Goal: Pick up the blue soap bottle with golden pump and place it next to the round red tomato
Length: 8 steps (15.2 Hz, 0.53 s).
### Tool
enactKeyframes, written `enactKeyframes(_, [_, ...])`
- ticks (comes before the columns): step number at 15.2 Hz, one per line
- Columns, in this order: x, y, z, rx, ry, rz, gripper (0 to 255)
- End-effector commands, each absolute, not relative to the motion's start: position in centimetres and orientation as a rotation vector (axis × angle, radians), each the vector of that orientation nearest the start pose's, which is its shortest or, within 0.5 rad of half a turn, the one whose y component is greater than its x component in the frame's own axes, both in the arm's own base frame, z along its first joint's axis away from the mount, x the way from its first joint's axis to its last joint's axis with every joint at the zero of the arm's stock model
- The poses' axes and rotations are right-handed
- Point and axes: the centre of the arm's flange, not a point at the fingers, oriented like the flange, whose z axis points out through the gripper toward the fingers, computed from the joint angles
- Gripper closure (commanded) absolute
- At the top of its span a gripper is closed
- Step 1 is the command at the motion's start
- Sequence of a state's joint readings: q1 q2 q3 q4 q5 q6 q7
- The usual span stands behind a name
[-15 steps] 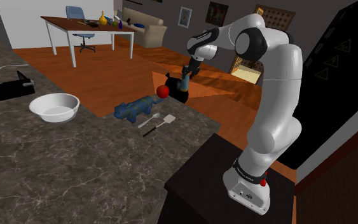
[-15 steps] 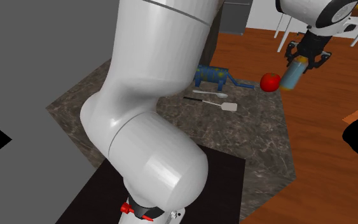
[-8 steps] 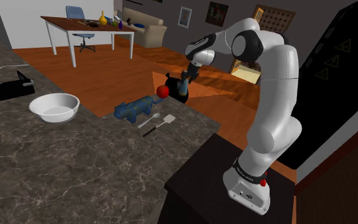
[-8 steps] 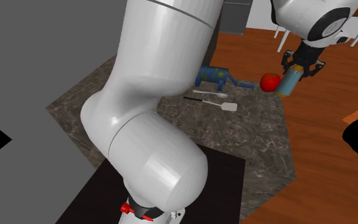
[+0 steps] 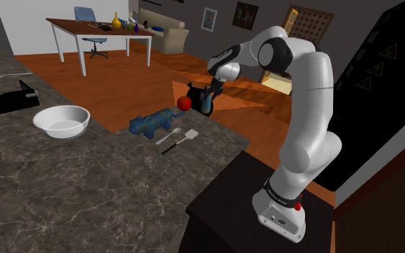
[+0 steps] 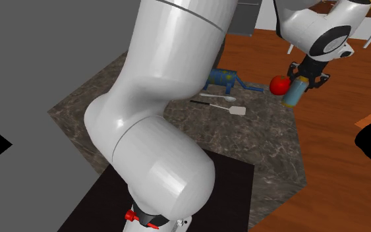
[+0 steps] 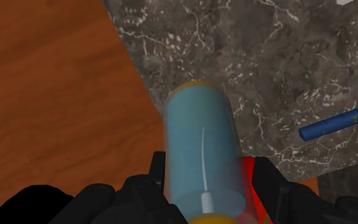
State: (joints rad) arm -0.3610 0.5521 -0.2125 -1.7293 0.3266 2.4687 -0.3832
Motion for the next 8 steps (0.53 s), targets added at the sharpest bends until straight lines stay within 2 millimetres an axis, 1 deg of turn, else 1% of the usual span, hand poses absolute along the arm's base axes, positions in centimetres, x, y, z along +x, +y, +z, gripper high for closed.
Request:
enactKeyframes(1, [58.6,-35.9,27.8,-3.05,0.592,-0.373,255])
enactKeyframes(8, [58.6,-35.9,24.0,-3.05,0.592,-0.373,255])
